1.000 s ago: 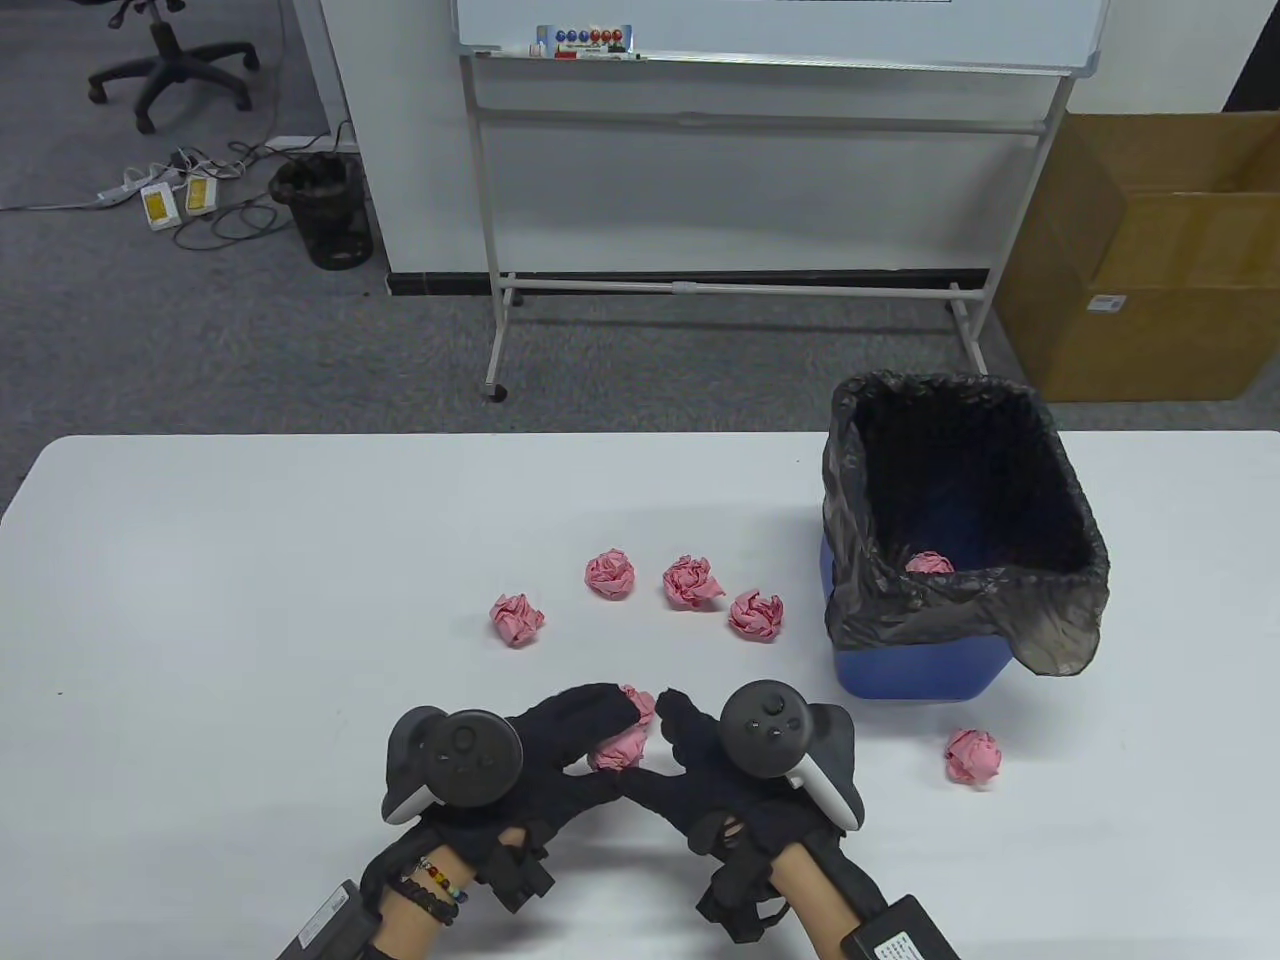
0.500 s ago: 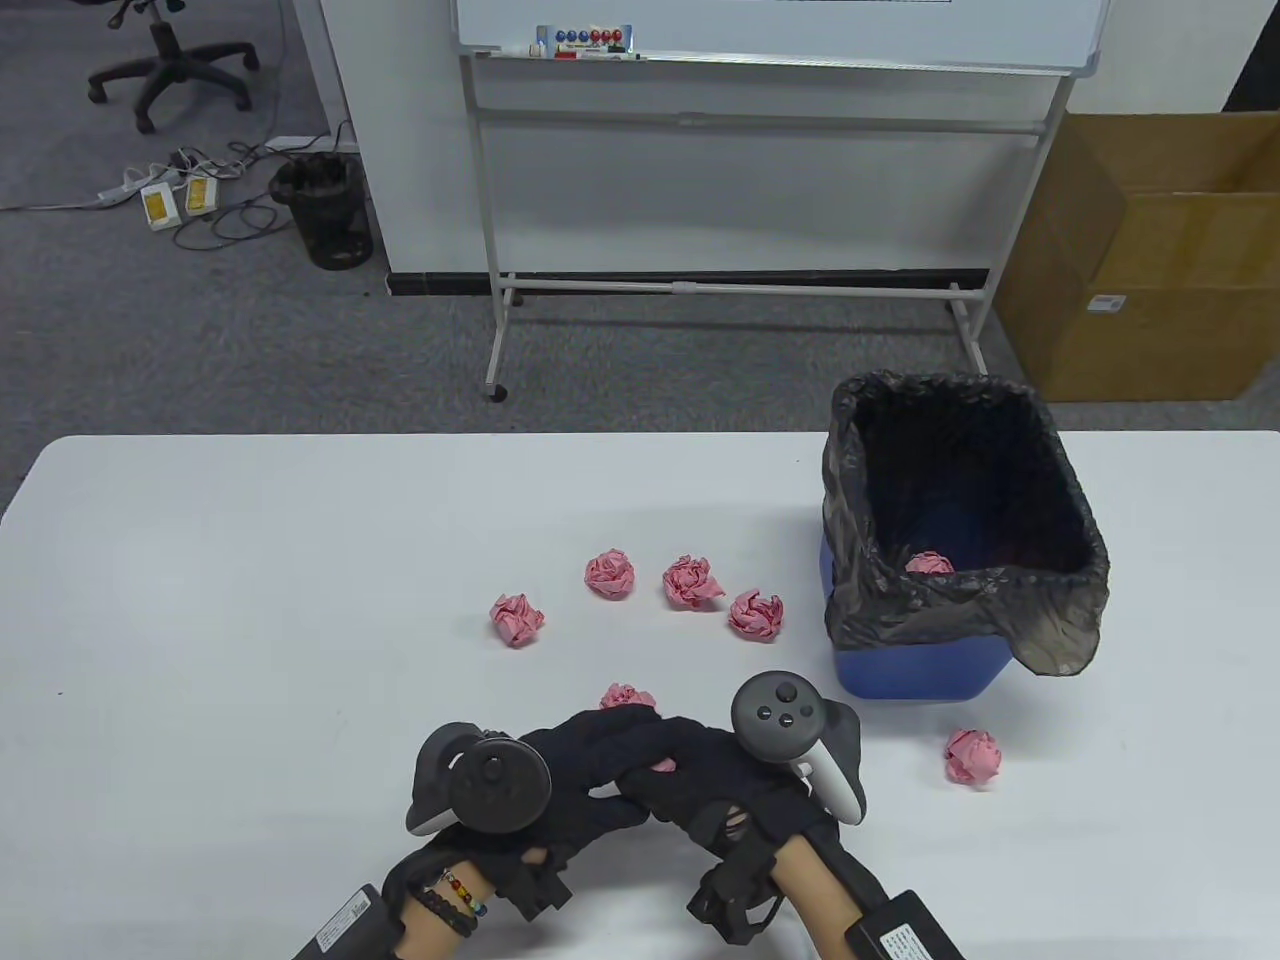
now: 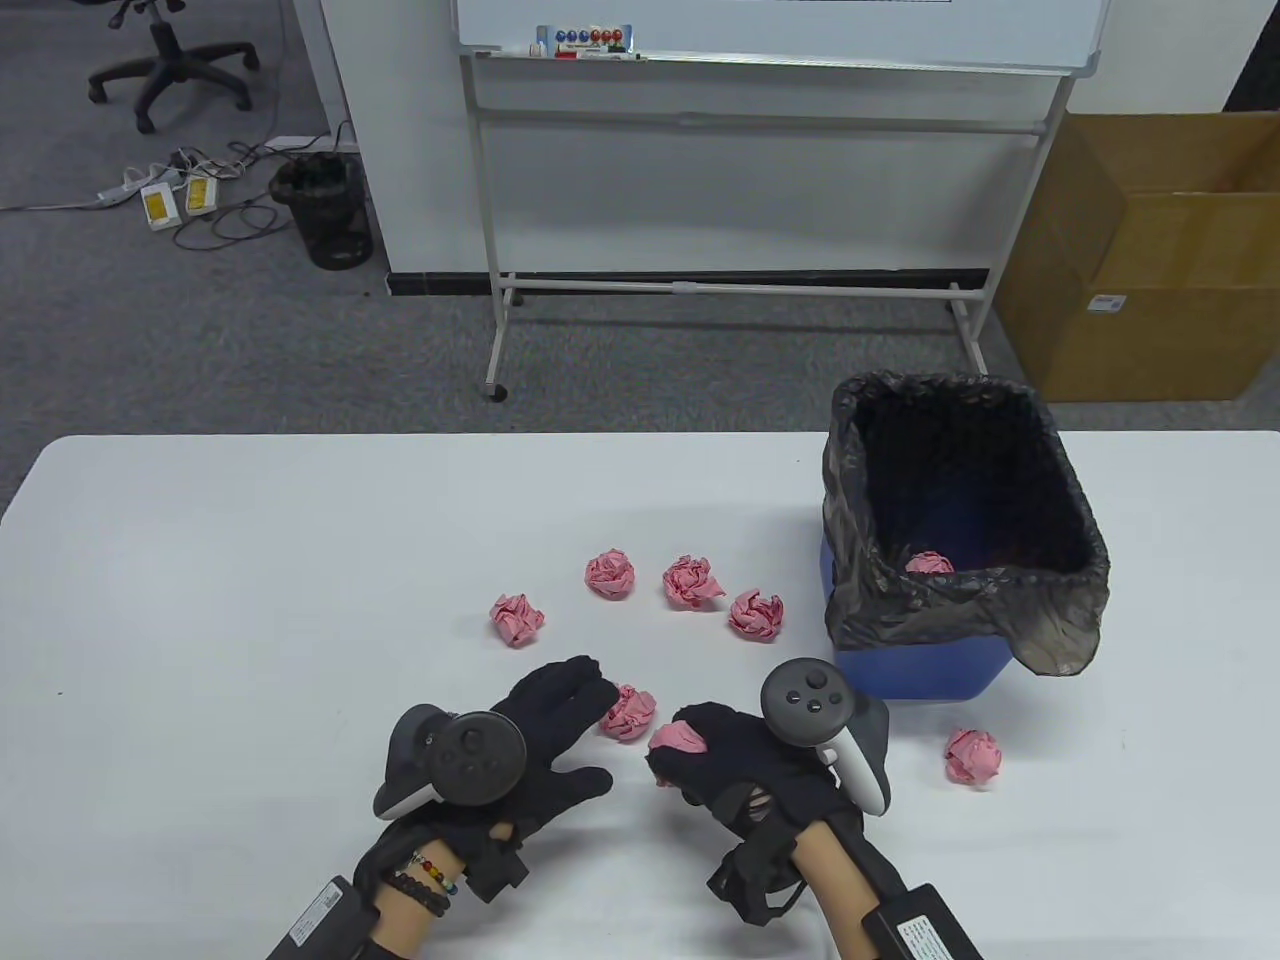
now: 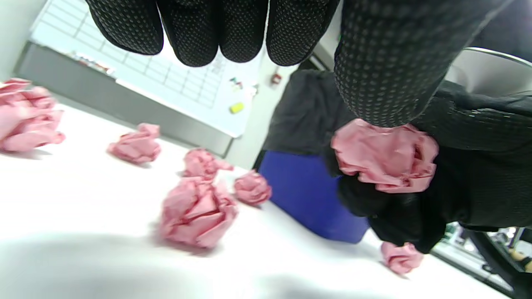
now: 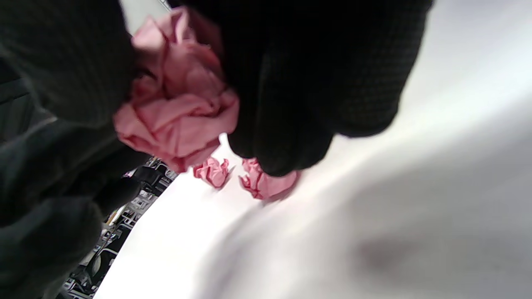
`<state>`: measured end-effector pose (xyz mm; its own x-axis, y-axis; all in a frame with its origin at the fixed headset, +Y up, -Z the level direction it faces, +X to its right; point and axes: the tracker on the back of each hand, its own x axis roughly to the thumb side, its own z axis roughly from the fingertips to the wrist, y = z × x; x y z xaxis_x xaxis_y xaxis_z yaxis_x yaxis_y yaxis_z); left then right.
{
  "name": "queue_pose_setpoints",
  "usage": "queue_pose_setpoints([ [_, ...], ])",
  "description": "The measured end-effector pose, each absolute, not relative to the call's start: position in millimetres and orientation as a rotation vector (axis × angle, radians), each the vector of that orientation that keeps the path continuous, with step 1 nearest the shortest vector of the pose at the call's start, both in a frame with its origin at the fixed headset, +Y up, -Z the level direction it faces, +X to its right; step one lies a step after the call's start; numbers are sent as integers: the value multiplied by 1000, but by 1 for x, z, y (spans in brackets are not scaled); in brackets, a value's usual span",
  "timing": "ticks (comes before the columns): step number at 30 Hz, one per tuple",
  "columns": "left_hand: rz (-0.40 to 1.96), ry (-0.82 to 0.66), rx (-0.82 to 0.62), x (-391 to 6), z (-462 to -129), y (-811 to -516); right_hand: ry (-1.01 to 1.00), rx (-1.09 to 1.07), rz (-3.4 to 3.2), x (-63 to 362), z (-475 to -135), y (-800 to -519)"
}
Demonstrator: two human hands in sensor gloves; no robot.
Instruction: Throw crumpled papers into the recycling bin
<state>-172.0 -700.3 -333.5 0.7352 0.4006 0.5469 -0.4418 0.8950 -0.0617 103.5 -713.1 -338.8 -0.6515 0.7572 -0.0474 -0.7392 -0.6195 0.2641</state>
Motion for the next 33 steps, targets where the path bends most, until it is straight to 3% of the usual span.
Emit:
queue_pose_setpoints([
  [9,398,-464,19,-201,-348,-718,257,32,2264,114,-345,-714],
  [13,397,-442,-11,-208,-354,-727,79,32,2281,113,-347,-699],
  [17,397,-438,-21,-208,-355,-729,-189,61,2367,107,-347,-665],
  [23,393,-444,-41,-206,-356,-731,-612,49,2439,106,-351,-592],
  [29,377,-444,-41,-205,-355,-729,-978,-182,2488,132,-361,-529],
  [33,370,-445,-45,-203,-356,-729,-1047,-449,2458,170,-373,-505],
])
